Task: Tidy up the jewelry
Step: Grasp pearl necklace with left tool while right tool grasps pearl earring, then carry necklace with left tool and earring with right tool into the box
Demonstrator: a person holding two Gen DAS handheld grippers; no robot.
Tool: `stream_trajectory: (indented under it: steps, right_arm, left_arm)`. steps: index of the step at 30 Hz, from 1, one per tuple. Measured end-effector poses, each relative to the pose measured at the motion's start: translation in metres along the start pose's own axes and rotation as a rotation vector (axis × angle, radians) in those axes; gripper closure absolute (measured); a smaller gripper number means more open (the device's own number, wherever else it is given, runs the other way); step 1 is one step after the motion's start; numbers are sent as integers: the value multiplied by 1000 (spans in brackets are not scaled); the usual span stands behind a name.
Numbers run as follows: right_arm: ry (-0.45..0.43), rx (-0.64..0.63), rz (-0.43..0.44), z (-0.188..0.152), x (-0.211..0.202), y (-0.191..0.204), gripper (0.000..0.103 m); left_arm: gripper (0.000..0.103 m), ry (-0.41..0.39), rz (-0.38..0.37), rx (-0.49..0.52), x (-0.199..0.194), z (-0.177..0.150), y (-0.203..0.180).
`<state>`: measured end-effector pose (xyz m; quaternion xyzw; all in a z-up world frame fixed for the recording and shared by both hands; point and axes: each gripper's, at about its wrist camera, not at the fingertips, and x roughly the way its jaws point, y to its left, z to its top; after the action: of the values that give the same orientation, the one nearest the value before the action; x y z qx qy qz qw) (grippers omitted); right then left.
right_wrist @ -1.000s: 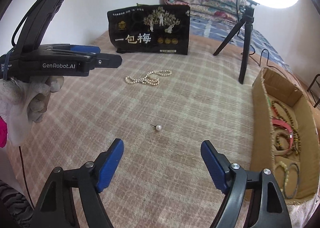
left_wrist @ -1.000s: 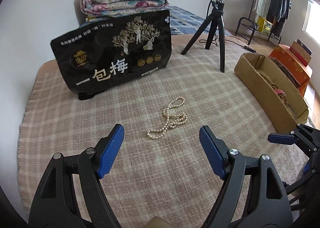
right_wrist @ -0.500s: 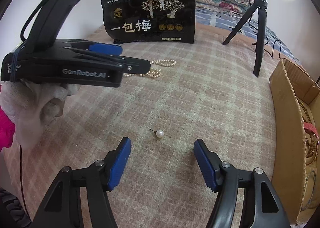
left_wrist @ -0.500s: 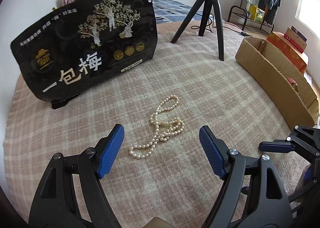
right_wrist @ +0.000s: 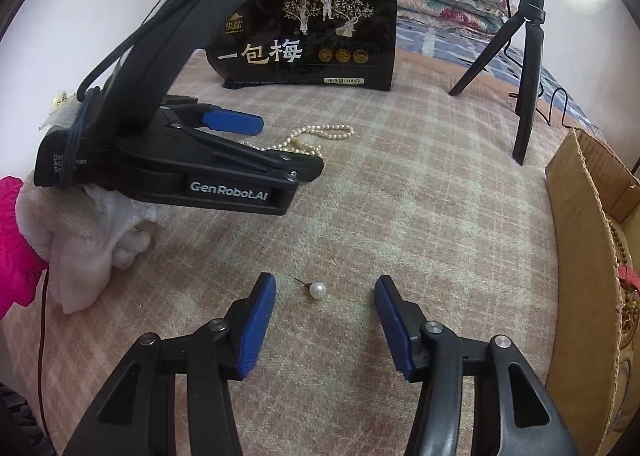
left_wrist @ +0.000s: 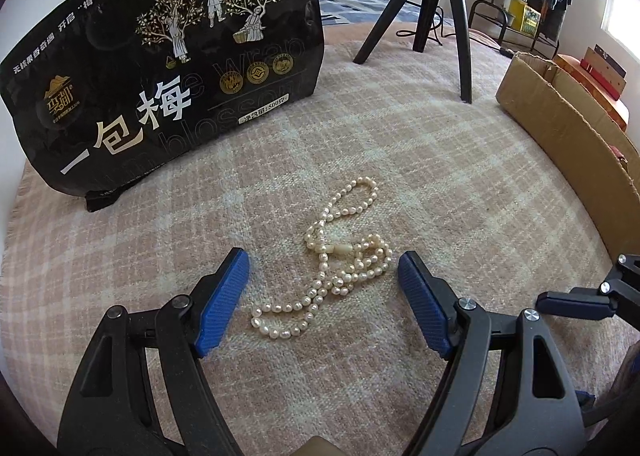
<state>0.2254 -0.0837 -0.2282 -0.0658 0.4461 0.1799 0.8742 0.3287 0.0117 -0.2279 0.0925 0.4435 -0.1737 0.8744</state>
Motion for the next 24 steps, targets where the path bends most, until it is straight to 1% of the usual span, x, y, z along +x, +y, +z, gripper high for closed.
stream_trajectory:
  steps: [2, 7, 9, 10, 12, 14, 15, 17, 20, 22, 23, 24]
  right_arm:
    - [-2, 1, 4, 0, 0, 2, 59]
    - [-6, -6, -7, -1, 3, 7, 66]
    - [-10, -11, -16, -2, 3, 8, 67]
    - [-13, -14, -18, -2, 3, 9, 70]
    - [-18, -13, -20, -3, 2, 9, 74]
    - [-22, -10, -19, -3, 2, 9, 80]
    - [-24, -9, -20, -4, 1, 9, 82]
    - [-28, -13, -20, -5, 1, 9, 86]
    - [-31, -29, -25, -5, 1, 11, 90]
    - [-32, -35, -28, -5, 0, 12, 92]
    - [-33, -34, -28, -5, 0, 11, 93]
    - [-33, -34, -28, -5, 0, 11, 94]
  left_arm:
    - [23, -2, 0, -1, 2, 1, 0]
    - [32, -9, 2, -1, 5, 1, 0]
    - [40, -12, 1, -4, 6, 2, 0]
    - [43, -14, 0, -5, 4, 1, 1]
    - [53, -18, 0, -5, 4, 0, 1]
    - [59, -23, -2, -1, 3, 0, 0]
    - [66, -25, -1, 1, 2, 0, 0]
    - [72, -31, -1, 4, 2, -1, -1]
    - [87, -34, -3, 2, 1, -1, -1]
    - [90, -36, -6, -2, 0, -2, 0]
    - [94, -36, -7, -4, 0, -2, 1]
    - [96, -38, -6, -6, -1, -3, 1]
